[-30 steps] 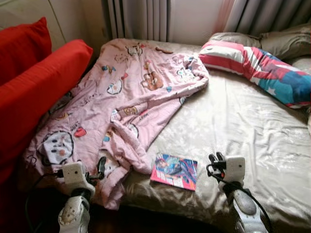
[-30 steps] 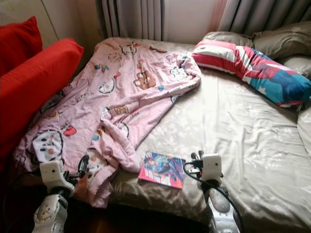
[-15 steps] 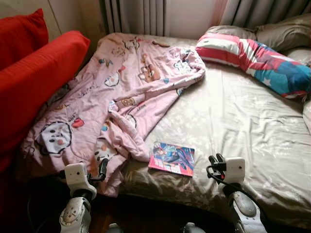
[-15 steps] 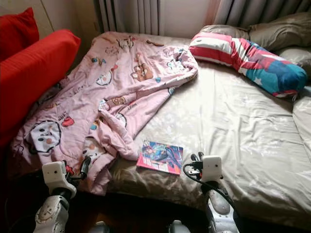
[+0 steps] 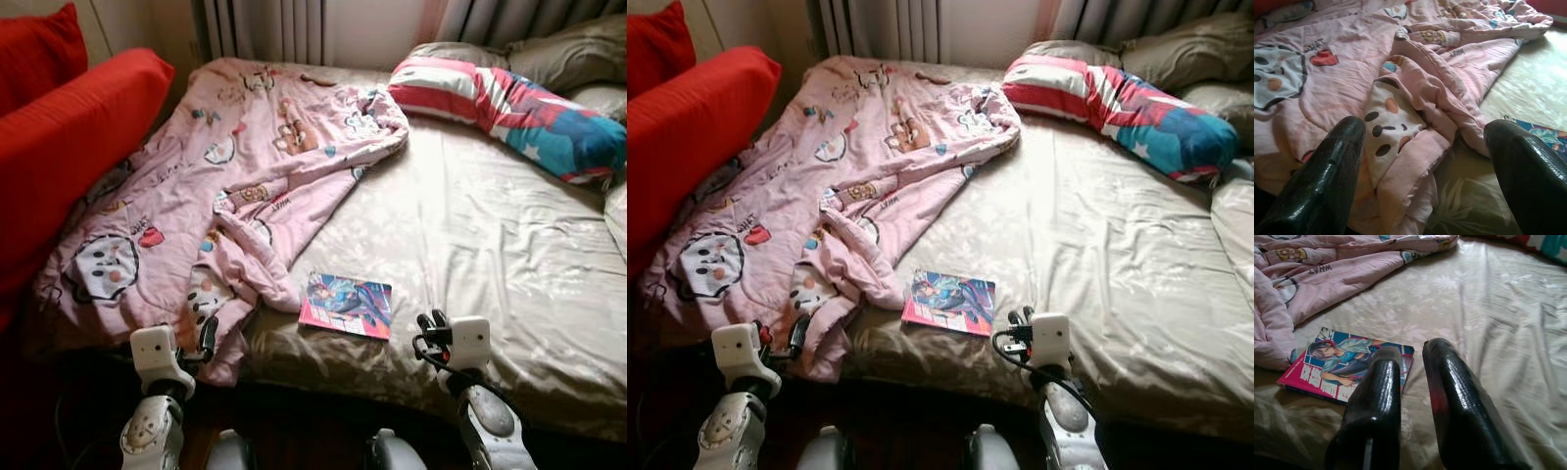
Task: Clean up the room
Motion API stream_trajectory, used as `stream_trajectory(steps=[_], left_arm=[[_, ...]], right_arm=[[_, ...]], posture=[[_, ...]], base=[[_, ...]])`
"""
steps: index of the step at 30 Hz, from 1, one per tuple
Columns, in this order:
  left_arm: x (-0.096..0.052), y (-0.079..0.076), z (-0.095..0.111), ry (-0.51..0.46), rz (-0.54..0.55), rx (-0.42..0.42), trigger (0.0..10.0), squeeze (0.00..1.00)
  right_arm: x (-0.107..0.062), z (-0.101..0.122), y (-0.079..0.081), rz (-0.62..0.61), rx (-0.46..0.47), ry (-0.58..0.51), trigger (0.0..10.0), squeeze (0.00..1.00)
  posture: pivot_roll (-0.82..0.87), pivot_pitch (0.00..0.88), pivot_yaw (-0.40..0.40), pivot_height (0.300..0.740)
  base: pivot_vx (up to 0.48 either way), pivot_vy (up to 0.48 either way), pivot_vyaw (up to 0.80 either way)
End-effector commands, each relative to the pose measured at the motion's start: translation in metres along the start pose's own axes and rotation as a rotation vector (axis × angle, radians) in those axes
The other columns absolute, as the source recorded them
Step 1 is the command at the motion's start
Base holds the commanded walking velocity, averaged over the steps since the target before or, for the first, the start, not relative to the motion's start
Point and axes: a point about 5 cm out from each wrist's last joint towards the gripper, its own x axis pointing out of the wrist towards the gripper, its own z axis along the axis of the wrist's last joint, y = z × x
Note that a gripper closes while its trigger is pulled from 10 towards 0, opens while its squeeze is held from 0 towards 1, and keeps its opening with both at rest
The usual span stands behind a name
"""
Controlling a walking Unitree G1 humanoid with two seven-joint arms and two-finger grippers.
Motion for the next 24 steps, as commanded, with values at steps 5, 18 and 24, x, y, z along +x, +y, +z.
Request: stream_trajectory(steps=[5, 18, 24], left_arm=[[0.0003, -0.0003, -0.0005, 0.017, -0.015, 0.006, 10.0, 0.0], [0.0005, 0.0009, -0.0009, 0.025, -0.013, 0.003, 10.0, 0.0], [0.0009, 0.0003, -0.0006, 0.027, -0.017, 0.002, 10.0, 0.0]], right_arm=[[-0.0005, -0.0012, -0.0001, 0.001, -0.003, 0.008, 10.0, 0.0], [-0.002, -0.0024, 0.0041, 0.031, -0.012, 0.005, 10.0, 0.0], [-0.0023, -0.0021, 0.004, 0.039, -0.026, 0.003, 10.0, 0.0]], posture=[[-0.06, 0.118, -0.019, 0.647], [-0.06, 0.124, -0.018, 0.647], [-0.06, 0.126, -0.018, 0.647]], base=[[0.0, 0.0, 0.0], [0.0, 0.0, 0.28], [0.0, 0.0, 0.49]])
